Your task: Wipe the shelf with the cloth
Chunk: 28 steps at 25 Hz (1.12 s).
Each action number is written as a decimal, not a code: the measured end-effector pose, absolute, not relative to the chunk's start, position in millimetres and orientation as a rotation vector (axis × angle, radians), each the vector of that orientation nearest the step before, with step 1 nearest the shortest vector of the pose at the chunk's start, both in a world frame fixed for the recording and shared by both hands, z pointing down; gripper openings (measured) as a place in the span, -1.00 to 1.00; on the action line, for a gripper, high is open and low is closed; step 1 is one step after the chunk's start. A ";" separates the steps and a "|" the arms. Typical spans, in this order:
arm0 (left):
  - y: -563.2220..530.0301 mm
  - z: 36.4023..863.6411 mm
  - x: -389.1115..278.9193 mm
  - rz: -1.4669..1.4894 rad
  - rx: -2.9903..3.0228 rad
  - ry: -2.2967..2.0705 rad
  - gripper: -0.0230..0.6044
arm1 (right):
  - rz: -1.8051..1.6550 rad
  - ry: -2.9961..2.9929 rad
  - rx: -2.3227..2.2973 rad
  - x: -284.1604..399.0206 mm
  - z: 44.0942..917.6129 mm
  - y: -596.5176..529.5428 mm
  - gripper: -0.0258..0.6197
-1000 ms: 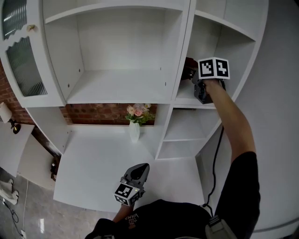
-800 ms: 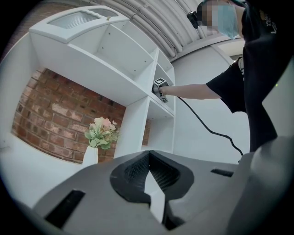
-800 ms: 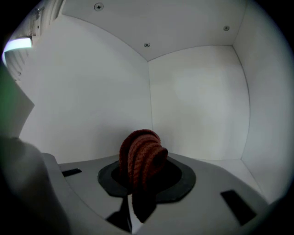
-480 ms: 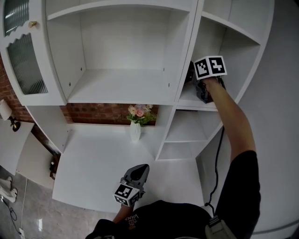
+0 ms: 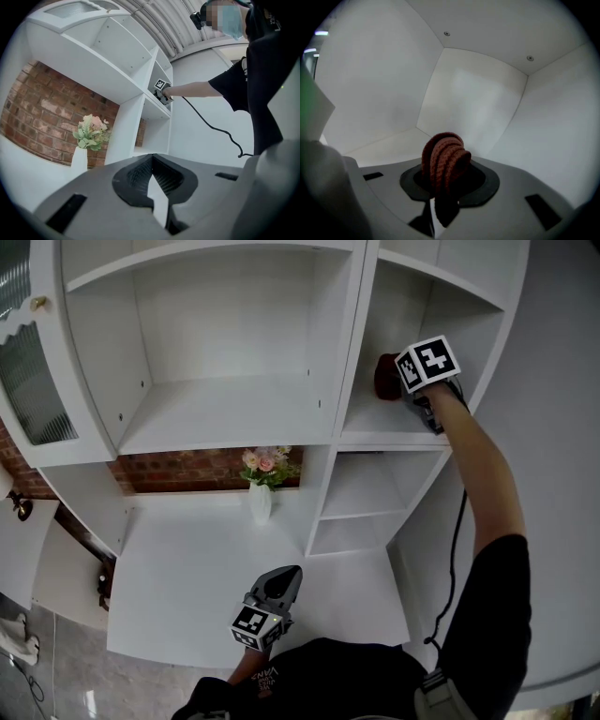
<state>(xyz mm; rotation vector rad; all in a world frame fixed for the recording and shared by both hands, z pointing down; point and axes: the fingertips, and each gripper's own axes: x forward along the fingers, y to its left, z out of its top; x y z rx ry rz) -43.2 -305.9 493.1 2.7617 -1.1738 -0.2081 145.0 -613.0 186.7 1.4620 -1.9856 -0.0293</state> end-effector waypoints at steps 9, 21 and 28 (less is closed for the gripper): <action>-301.9 492.7 -25.2 -0.208 2.799 -1.069 -0.90 | -0.392 -1.456 1.353 168.1 190.2 -600.6 -0.61; -298.7 503.3 -17.5 -0.176 2.807 -1.037 -0.90 | -0.494 -1.394 1.374 176.8 183.4 -589.1 -0.61; -289.4 501.6 -11.3 -0.183 2.824 -1.007 -0.90 | -0.256 -2.060 1.436 113.0 149.4 -553.0 -0.61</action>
